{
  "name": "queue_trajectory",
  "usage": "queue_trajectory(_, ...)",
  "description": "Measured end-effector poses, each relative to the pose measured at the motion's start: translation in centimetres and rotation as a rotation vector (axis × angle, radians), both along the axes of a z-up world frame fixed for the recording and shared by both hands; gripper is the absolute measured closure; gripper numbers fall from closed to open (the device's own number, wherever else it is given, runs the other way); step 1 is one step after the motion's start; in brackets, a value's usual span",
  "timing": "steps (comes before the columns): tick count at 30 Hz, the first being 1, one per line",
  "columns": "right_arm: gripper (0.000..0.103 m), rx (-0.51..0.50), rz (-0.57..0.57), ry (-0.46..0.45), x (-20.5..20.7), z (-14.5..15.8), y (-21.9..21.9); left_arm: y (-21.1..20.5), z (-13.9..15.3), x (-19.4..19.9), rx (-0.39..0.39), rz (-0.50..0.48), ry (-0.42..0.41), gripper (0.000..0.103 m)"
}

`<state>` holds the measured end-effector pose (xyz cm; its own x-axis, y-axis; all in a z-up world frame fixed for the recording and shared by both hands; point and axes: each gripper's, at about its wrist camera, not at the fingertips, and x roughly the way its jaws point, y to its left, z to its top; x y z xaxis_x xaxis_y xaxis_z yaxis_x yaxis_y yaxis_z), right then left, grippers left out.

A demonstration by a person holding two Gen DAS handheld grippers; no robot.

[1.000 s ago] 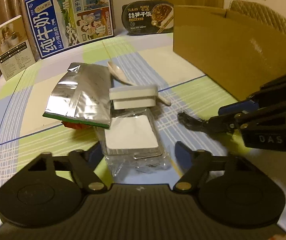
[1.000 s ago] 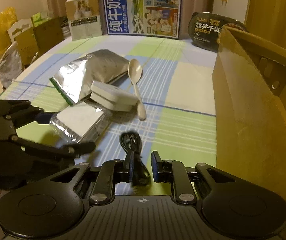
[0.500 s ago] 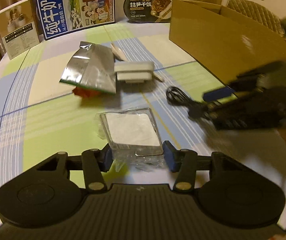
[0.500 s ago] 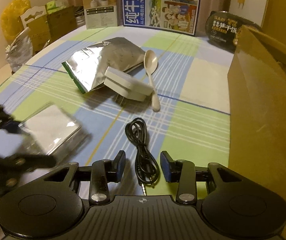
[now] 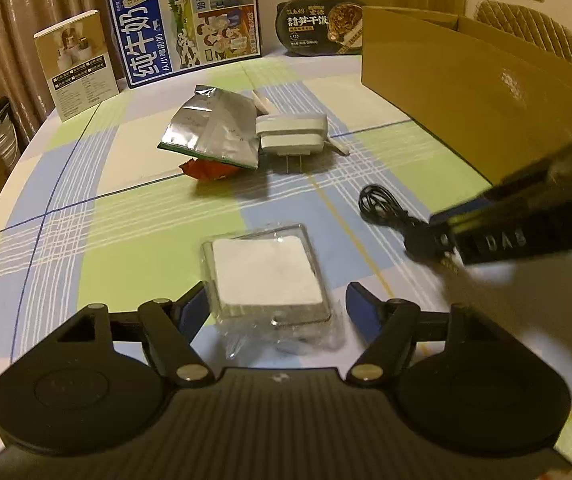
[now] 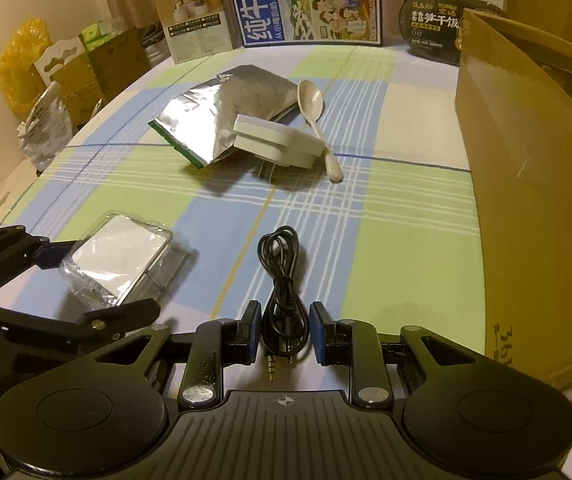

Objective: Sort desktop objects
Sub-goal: 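Grasp the clear square container with white pad using the left tool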

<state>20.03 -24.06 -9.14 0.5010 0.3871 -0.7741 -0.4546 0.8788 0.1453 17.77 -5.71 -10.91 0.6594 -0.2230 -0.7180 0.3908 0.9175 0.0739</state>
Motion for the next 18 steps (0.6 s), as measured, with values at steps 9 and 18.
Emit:
queue_trajectory(9,0.071,-0.037,0.039,-0.057,-0.1,0.1,0.6,0.1,-0.3,0.6,0.028,0.012,0.037,0.058)
queue_trajectory(18,0.071,-0.091,0.074,-0.094,0.2,-0.5,1.3,0.8,-0.2,0.3,-0.008,0.01,0.063,0.069)
